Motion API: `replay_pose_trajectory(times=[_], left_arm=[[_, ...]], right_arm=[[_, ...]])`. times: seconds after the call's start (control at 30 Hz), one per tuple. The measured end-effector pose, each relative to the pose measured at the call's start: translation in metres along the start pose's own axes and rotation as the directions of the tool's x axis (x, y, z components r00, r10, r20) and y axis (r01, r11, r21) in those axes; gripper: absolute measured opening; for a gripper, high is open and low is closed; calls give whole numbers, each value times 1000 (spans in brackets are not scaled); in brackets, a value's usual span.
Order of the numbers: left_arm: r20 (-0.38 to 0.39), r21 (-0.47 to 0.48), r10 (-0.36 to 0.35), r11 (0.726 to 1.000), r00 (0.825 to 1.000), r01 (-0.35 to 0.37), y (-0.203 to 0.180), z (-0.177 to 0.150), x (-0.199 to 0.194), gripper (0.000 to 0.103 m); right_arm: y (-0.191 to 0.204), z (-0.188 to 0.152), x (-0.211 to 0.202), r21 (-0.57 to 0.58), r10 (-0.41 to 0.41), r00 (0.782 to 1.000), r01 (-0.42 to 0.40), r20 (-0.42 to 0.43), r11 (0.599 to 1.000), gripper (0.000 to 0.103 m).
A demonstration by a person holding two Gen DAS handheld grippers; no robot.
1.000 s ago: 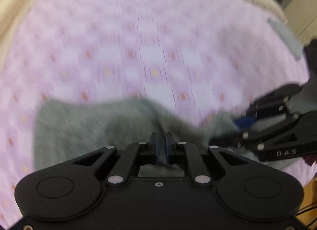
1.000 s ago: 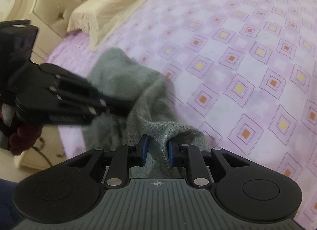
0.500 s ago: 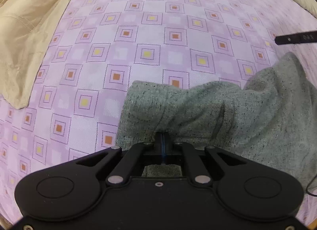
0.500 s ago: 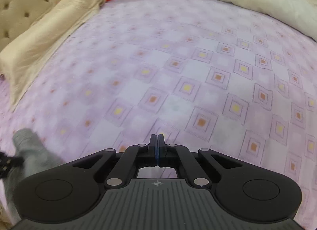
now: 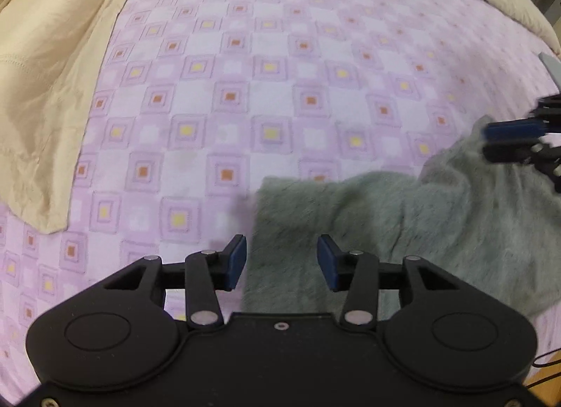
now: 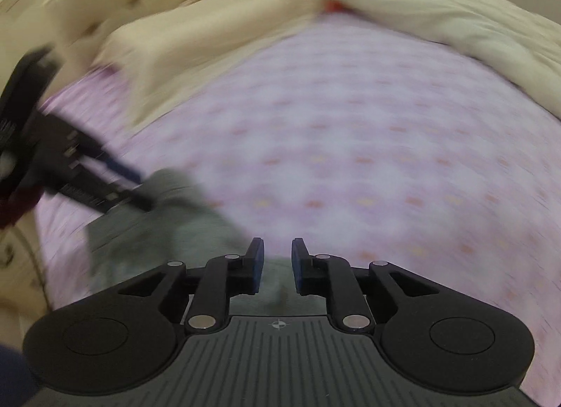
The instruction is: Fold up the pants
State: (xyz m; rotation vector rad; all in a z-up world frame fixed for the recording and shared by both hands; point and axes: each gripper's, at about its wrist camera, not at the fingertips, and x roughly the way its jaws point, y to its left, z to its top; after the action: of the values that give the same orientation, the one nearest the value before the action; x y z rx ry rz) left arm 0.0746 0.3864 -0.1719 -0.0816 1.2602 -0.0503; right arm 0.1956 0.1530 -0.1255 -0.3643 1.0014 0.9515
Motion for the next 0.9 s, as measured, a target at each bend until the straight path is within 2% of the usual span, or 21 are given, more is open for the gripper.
replay_pose_trajectory(times=[0.1,0.13,0.2,0.3,0.37,0.4,0.43,0.53,0.7,0.77,0.83,0.87,0.9], left_arm=[[7,-7,39,999,999,-39,9,-10,-6,53],[6,-23,45,999,999,-45,13,-13,-8,53],[2,-69,54,996,999,-54,24,-21,-12,53],[-7,-143,64,988,998,-64,42,-31,-14,53],[-16,-177,66,982,998,-68,51,-38,-15,53],[-20,-188,69,980,997,-72,54,-41,-15,53],[-23,-197,72,978,997,-75,58,-44,-14,53],[-31,-219,67,973,997,-72,65,-50,-14,53],[-22,-235,37,971,999,-41,73,-54,-17,53],[-21,-231,38,972,999,-42,73,-53,-18,52],[-4,-236,38,971,999,-38,73,-53,-25,52],[6,-243,31,970,1000,-28,74,-54,-29,52],[16,-248,21,969,1000,-17,75,-56,-34,52]], right_arm=[[26,21,34,-108,62,998,-66,-32,992,22],[34,30,47,-141,89,995,-93,-39,986,27],[44,45,67,-169,136,989,-143,-54,975,27],[53,67,101,-175,175,980,-190,-98,966,30],[55,74,123,-159,219,962,-245,-163,956,34],[56,76,132,-149,235,952,-265,-196,953,41],[58,77,139,-147,239,945,-275,-225,950,46],[61,75,150,-156,225,933,-275,-280,949,51],[64,73,153,-136,225,919,-281,-325,950,51],[65,66,154,-128,240,902,-302,-359,945,50],[70,66,150,-161,224,909,-295,-352,942,32],[79,69,142,-224,194,922,-278,-334,934,31],[94,72,128,-329,171,942,-266,-289,906,30]])
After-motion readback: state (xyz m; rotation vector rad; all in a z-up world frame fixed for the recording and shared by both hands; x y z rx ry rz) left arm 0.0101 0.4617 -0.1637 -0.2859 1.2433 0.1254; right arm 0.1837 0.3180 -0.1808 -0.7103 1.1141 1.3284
